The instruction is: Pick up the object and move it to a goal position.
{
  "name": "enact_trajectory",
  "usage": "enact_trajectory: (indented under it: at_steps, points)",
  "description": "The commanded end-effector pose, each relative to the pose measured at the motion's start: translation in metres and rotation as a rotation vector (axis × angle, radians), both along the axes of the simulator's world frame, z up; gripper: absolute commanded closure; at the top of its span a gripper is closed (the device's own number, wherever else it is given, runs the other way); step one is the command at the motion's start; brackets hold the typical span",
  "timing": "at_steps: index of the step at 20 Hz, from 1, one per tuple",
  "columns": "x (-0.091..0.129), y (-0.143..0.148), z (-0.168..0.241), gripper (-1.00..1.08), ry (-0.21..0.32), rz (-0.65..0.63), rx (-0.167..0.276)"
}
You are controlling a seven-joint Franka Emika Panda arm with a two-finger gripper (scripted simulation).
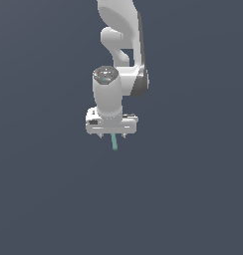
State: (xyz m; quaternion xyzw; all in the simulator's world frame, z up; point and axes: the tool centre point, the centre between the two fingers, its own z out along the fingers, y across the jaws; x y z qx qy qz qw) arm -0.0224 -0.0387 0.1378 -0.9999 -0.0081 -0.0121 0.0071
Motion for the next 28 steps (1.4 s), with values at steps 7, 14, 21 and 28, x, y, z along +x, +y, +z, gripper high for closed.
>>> enact_trajectory:
  at_steps: [7, 14, 21, 28]
  points:
    - [-0.038, -0.001, -0.055, -0.92, 0.017, 0.131, -0.014]
    - [-0.053, -0.001, -0.073, -0.92, 0.022, 0.178, -0.017]
    - [-0.053, -0.001, -0.078, -0.92, 0.023, 0.176, -0.016]
    - [-0.055, -0.001, -0.107, -0.92, 0.023, 0.179, -0.016]
